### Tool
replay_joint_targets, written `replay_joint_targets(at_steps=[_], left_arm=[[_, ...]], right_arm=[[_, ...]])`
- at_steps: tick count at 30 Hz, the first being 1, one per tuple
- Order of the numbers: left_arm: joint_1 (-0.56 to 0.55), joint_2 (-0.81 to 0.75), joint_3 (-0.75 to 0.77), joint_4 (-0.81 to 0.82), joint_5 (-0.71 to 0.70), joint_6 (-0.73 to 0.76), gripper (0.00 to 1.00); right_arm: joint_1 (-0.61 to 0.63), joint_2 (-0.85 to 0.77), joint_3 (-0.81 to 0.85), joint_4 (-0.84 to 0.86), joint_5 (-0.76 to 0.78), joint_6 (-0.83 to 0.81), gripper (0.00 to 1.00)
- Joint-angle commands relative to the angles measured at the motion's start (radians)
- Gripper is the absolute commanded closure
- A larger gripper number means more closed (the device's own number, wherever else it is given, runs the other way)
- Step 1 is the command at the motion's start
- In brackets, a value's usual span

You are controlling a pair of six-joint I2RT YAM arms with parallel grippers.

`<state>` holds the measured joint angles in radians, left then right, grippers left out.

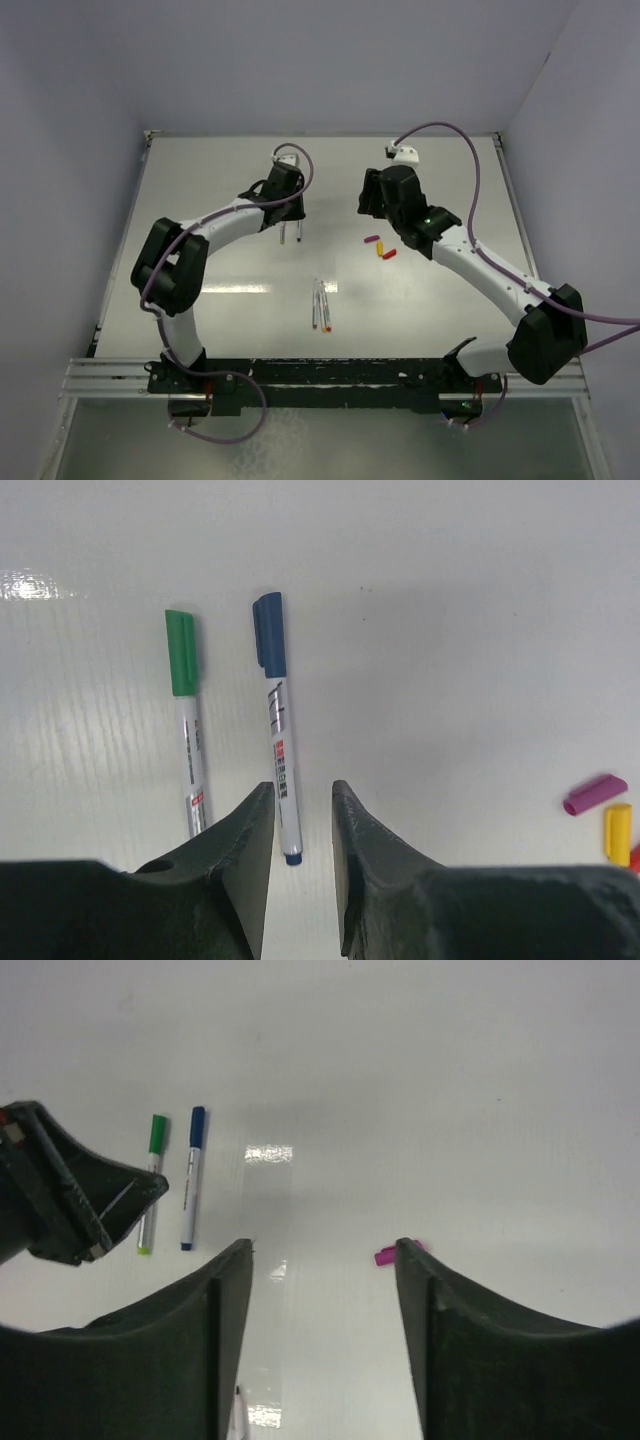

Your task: Insert the pens into the pen caps

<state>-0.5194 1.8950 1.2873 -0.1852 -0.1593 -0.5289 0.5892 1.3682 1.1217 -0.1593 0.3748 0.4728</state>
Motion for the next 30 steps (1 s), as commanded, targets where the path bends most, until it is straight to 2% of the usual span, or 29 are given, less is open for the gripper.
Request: replay_joint_targets(at_steps=[1, 4, 8, 13, 19, 30], left_arm=[[-0.033, -0.158, -0.071, 0.003, 0.005, 0.034, 0.68], [-0.080, -0.234, -0.142, -0.023, -0.036, 0.048, 0.67], [-0.155, -0.336, -0.261, -0.050, -0.075, 0.062, 0.67], [-0.261, -0.446, -0.360, -0.145, -0.119, 0.022, 0.67], [-0.353, -0.521, -0.399, -0.243, -0.118, -0.024, 0.65], [-0.449, -0.467, -0.398, -0.240, -0.066, -0.030, 0.63]], right_arm=[[-0.027, -0.026, -0.023, 0.052, 0.031, 0.095, 0.34], [-0.042, -0.040, -0.051, 0.065, 0.013, 0.122, 0.25], [-0.062, -0.076, -0.099, 0.092, 0.012, 0.126, 0.22], [-0.092, -0.132, -0.153, 0.102, 0.055, 0.130, 0.29], [-0.095, -0.162, -0.167, 0.093, 0.122, 0.102, 0.35], [-0.097, -0.157, -0.169, 0.067, 0.098, 0.122, 0.37]])
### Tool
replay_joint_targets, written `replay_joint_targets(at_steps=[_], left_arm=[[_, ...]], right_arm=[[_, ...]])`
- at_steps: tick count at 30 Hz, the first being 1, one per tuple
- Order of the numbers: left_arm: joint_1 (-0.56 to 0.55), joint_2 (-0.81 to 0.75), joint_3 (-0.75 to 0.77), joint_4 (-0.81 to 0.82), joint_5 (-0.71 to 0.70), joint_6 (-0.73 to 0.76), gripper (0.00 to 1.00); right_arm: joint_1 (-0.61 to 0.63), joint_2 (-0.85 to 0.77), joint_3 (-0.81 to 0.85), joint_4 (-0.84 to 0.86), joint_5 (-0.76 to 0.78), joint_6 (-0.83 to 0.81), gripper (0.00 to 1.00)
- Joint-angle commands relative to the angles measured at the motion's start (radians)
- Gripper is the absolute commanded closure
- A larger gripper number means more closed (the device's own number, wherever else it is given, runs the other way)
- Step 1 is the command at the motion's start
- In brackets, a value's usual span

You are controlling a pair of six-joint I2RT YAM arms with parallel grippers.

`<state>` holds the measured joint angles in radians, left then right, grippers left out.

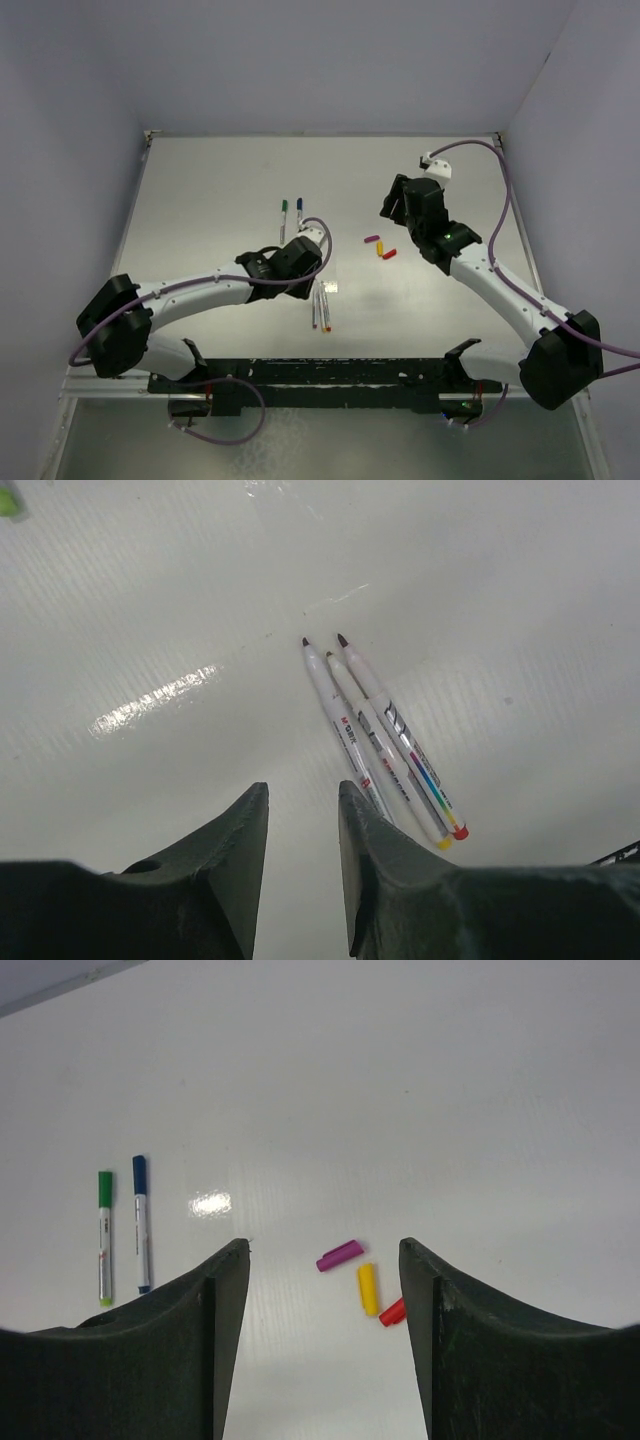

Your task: Insert the pens into the pen caps

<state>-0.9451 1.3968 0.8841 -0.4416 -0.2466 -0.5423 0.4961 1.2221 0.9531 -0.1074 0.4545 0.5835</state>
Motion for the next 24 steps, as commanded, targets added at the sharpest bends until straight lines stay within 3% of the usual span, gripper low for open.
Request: replay_joint_targets(at_steps=[1, 24], left_arm=[[-0.028, 0.043, 0.006, 0.019, 0.026, -0.014, 0.62], [-0.052, 0.178, 0.030, 0.092, 0.115, 0.018, 0.60]], right_arm=[[-0.004, -0.009, 0.001, 0.015, 0.018, 0.009, 0.37], [-0.004, -0.012, -0.004, 0.006, 0.014, -0.008, 0.38]])
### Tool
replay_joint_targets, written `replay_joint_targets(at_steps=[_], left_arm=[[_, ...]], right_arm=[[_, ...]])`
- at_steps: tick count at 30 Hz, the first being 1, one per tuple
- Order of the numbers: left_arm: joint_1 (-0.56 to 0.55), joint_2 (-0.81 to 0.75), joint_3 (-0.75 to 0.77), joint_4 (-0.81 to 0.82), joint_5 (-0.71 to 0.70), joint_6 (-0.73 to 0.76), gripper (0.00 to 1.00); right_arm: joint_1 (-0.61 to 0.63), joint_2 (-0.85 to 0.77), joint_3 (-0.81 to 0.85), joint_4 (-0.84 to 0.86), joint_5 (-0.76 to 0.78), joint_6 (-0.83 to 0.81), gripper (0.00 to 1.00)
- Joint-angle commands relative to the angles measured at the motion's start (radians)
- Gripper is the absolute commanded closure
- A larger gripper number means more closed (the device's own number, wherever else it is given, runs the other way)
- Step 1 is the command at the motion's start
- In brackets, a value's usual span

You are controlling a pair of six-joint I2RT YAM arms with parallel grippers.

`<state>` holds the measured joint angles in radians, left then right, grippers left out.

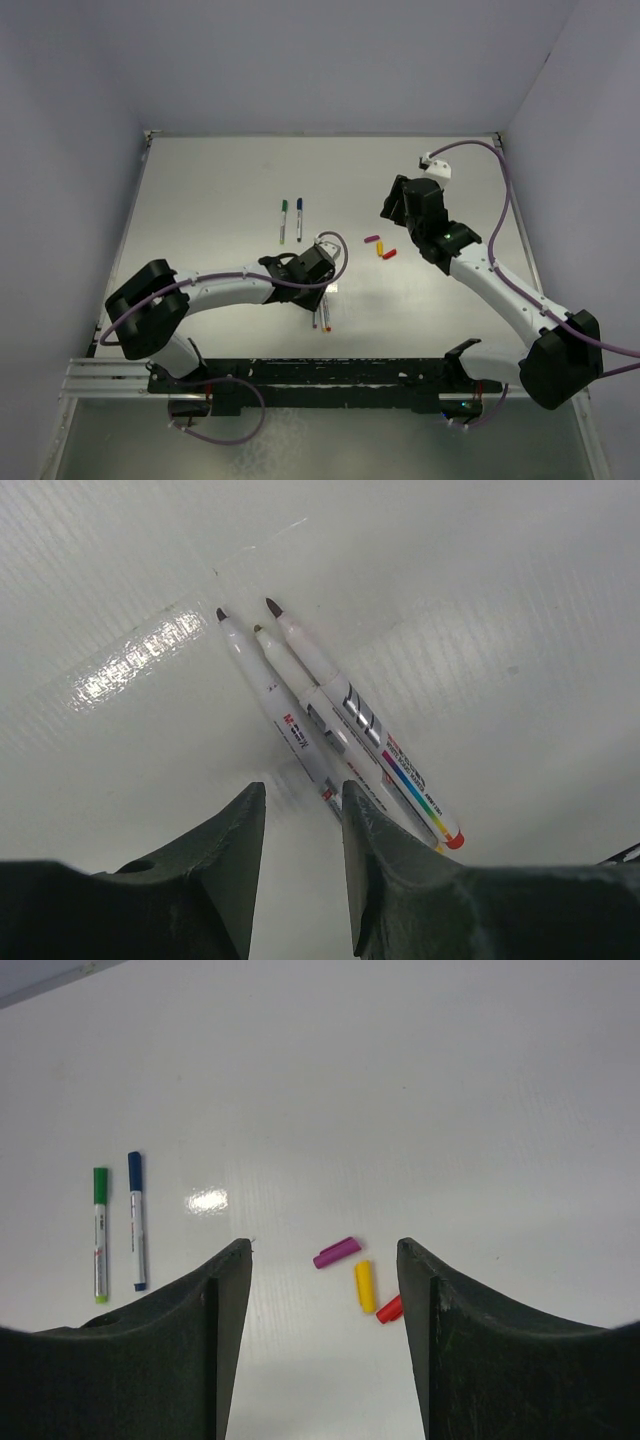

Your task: Insert the pens into the pen caps

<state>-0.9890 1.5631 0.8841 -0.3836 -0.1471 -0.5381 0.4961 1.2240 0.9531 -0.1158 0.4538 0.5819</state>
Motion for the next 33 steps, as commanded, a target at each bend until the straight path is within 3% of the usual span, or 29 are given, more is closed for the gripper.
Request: replay_joint_targets(at_steps=[1, 33], left_arm=[[-0.009, 0.015, 0.030, 0.033, 0.015, 0.013, 0.60], [-0.014, 0.054, 0.036, -0.072, -0.038, -0.013, 0.62]], right_arm=[[-0.004, -0.013, -0.003, 0.015, 0.015, -0.008, 0.38], [-0.004, 0.012, -0.003, 0.031, -0.018, -0.002, 0.40]])
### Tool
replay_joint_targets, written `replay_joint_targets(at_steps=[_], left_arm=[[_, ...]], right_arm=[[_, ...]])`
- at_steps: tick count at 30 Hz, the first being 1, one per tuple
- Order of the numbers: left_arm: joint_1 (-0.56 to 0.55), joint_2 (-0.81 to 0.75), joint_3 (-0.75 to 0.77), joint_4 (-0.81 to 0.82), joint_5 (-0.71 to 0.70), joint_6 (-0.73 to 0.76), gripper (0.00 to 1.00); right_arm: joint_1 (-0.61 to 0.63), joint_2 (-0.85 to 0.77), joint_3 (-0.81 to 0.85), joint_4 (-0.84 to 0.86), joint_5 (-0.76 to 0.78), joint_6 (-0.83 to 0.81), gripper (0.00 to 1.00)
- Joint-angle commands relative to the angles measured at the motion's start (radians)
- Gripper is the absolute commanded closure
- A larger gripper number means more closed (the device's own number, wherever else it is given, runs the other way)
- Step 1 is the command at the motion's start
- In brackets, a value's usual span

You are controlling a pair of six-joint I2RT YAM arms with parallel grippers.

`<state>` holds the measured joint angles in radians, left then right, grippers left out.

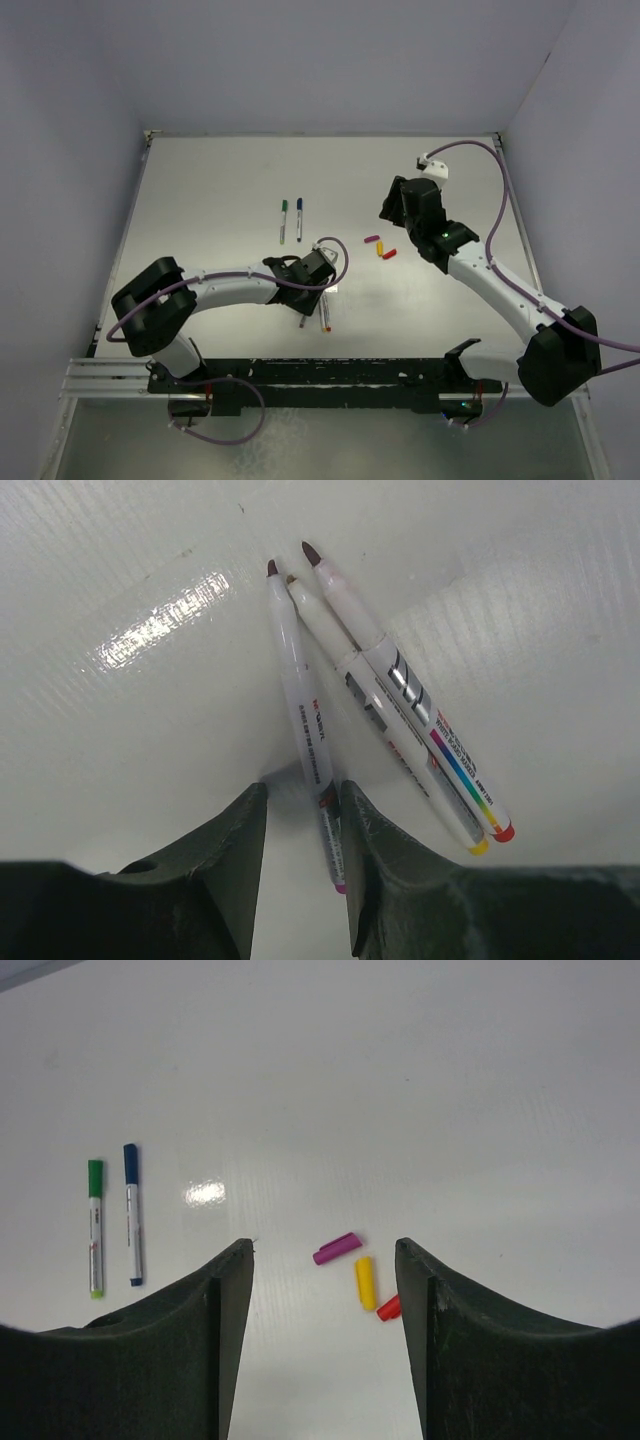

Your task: Insert the pens into the pen caps

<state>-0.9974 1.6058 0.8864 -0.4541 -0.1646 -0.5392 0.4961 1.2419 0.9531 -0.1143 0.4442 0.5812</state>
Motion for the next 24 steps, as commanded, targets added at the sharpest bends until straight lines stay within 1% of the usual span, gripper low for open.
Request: replay_joint_targets(at_steps=[1, 10, 24], left_arm=[[-0.006, 0.014, 0.034, 0.001, -0.022, -0.011, 0.62], [-0.004, 0.041, 0.034, 0.004, -0.034, -0.019, 0.64], [-0.003, 0.061, 0.003, -0.063, -0.051, -0.065, 0.71]], right_arm=[[-0.004, -0.004, -0.003, 0.029, -0.012, -0.001, 0.40], [-0.004, -0.006, -0.008, 0.027, -0.008, 0.001, 0.40], [-0.005, -0.002, 0.004, 0.021, 0.000, -0.015, 0.40]])
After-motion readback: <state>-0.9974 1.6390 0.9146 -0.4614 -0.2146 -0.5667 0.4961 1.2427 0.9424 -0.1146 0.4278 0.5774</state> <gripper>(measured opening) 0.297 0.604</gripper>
